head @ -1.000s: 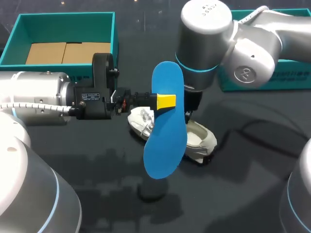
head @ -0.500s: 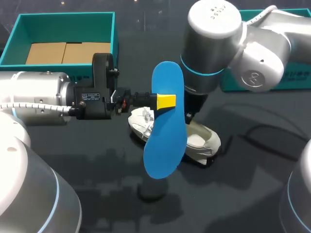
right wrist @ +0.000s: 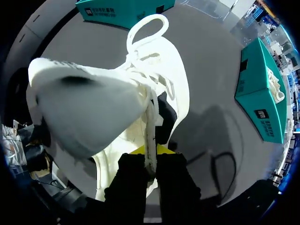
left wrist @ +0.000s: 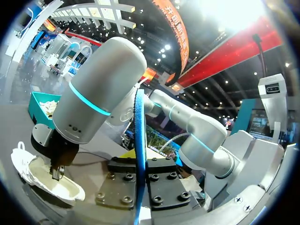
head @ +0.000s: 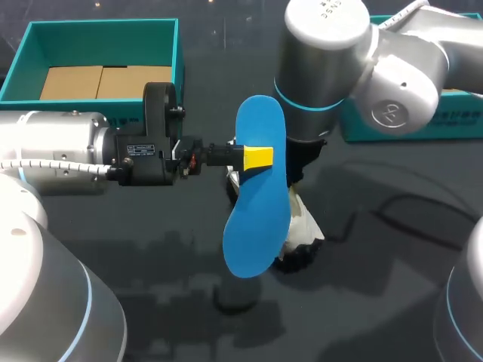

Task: Take the shoe out of the shoebox, open the shoe tongue, remove and reinsert the insole, then place the shoe into the shoebox

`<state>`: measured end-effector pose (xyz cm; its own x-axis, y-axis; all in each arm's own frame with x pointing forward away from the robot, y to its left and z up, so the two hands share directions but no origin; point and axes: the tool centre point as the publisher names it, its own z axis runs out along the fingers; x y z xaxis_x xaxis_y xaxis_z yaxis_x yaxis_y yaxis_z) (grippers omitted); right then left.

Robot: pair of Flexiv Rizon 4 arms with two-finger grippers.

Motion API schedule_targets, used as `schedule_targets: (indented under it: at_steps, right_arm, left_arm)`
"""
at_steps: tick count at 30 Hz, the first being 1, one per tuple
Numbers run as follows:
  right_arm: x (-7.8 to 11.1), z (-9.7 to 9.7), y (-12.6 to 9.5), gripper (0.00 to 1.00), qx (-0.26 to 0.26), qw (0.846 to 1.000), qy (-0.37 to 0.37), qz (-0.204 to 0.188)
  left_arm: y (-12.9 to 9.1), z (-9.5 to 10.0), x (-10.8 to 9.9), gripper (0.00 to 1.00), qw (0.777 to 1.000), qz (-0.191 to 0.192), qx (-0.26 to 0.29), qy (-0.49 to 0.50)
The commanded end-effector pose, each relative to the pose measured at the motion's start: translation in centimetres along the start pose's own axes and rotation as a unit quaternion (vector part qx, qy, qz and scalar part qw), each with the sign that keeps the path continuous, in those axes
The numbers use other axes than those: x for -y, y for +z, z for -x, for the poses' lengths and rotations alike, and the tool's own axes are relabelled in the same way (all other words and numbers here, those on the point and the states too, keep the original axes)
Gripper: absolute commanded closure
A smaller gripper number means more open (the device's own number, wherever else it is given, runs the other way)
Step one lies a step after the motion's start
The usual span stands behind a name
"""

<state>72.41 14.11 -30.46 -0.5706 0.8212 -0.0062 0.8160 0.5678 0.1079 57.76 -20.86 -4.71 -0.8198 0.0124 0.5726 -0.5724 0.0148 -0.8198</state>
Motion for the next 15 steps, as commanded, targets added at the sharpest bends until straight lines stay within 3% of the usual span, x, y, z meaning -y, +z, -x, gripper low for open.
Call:
schedule_targets:
  at_steps: [1, 3, 8, 15]
  right_arm:
    - [-0.3, -0.3, 0.0, 1.0, 0.003, 1.0, 0.0, -0.002]
    - [-0.3, -0.3, 0.0, 1.0, 0.003, 1.0, 0.0, -0.002]
    - [0.0, -1.0, 0.5, 1.0, 0.003, 0.997, 0.078, -0.012]
    - [0.7, -2.0, 0.3, 1.0, -0.029, 0.989, 0.143, 0.024]
  left_arm:
    - [0.4, -0.1, -0.1, 1.0, 1.0, -0.002, 0.002, 0.0]
    - [0.4, -0.1, -0.1, 1.0, 1.0, -0.002, 0.002, 0.0]
    - [0.4, -0.1, -0.1, 1.0, 1.0, -0.002, 0.002, 0.0]
    - [0.4, -0.1, -0.1, 1.0, 1.0, -0.002, 0.002, 0.0]
